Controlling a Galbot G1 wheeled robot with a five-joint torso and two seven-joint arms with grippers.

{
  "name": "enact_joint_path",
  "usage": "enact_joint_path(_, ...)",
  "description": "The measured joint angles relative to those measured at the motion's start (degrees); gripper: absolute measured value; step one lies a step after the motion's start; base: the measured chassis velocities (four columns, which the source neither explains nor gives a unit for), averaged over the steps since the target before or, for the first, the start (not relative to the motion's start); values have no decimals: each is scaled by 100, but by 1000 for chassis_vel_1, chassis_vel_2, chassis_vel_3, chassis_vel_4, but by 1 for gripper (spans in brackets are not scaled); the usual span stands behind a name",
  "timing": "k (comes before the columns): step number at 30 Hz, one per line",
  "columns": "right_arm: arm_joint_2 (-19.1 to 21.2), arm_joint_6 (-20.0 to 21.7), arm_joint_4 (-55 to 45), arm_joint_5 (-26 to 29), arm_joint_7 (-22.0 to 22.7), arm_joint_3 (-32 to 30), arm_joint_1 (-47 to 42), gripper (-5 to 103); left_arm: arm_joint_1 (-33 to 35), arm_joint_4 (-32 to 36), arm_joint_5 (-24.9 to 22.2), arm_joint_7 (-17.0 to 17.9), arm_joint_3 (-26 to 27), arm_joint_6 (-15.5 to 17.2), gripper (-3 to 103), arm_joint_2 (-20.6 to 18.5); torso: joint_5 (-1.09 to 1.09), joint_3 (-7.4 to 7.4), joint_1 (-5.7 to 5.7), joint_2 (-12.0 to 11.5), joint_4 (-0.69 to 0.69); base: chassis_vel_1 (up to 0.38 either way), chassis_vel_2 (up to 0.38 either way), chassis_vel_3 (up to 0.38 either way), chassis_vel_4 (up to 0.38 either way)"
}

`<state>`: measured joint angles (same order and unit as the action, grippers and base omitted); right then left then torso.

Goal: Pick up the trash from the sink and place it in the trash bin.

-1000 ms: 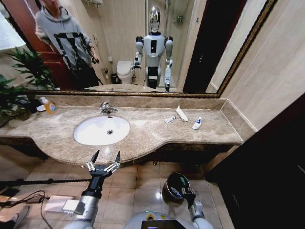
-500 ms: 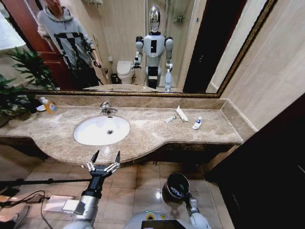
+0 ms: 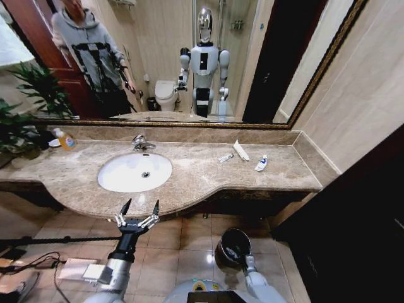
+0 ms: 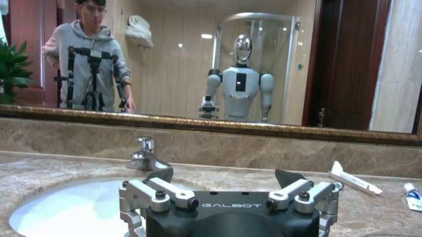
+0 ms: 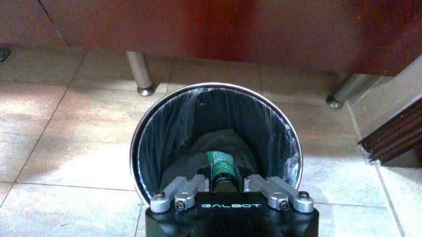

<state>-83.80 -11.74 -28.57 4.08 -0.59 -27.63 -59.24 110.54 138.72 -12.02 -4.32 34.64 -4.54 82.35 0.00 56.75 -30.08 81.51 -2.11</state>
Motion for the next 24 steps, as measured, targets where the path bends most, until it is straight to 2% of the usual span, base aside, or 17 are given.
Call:
enact_joint_path(2,-11,9,66,-2,-1,-7,35,18,0,0,0,0,0,0,100,0,0,0,0,0,0,0,0,0,0)
enact_joint_path(4,-15,13,79,-4,-1,-9,41,22,0,0,0,0,0,0,100,0,0,0,0,0,0,0,0,0,0)
enact_joint_path(6,-18,21,95,-69,5,-18,37,32,0,0,0,0,0,0,100,0,0,0,0,0,0,0,0,0,0)
enact_joint_path(8,-18,23,99,-84,8,-21,32,32,0,0,0,0,0,0,100,0,0,0,0,0,0,0,0,0,0)
enact_joint_path(9,-18,24,99,-96,18,-27,20,38,0,0,0,0,0,0,100,0,0,0,0,0,0,0,0,0,0)
enact_joint_path(10,-17,27,73,-99,46,-35,-18,49,0,0,0,0,0,0,100,0,0,0,0,0,0,0,0,0,0)
enact_joint_path(12,-16,28,61,-99,51,-36,-28,49,0,0,0,0,0,0,100,0,0,0,0,0,0,0,0,0,0)
enact_joint_path(13,-6,30,-22,-99,76,-41,-87,60,0,0,0,0,0,0,100,0,0,0,0,0,0,0,0,0,0)
enact_joint_path(15,-2,30,-55,-99,85,-42,-107,60,0,0,0,0,0,0,100,0,0,0,0,0,0,0,0,0,0)
enact_joint_path(18,17,32,-246,-94,127,-49,-225,77,0,0,0,0,0,0,100,0,0,0,0,0,0,0,0,0,0)
enact_joint_path(21,29,32,-358,-87,141,-57,-305,83,0,0,0,0,0,0,100,0,0,0,0,0,0,0,0,0,0)
enact_joint_path(24,39,31,-492,-78,157,-72,-420,97,0,0,0,0,0,0,100,0,0,0,0,0,0,0,0,0,0)
